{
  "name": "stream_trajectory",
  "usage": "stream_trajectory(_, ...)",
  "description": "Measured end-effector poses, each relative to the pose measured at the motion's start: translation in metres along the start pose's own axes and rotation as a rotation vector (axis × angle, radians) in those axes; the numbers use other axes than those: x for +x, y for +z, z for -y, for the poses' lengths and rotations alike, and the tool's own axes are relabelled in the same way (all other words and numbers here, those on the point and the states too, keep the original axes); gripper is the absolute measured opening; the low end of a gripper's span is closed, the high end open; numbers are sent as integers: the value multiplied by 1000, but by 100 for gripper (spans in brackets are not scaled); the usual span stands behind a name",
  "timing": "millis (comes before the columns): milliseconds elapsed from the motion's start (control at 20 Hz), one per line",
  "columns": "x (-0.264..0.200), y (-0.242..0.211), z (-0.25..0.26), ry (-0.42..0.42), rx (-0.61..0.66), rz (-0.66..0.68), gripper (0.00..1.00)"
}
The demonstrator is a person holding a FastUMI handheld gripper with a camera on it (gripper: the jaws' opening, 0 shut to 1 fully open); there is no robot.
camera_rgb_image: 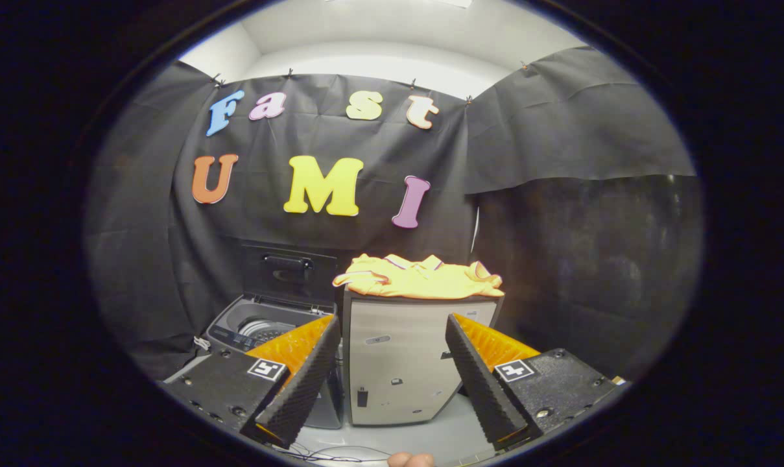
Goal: Put the clothes into the washing machine and then close the washing machine lid.
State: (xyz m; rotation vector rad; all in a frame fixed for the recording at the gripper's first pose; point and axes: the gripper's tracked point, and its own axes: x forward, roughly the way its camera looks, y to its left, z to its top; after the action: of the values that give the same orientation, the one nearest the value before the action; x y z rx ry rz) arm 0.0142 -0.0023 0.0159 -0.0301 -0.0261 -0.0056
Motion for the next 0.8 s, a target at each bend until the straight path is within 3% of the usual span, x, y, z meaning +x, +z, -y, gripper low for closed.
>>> stream_trajectory(400,18,13,13,-25,20,-17,100)
stream_trajectory(800,93,59,63,-57,18,-62,100)
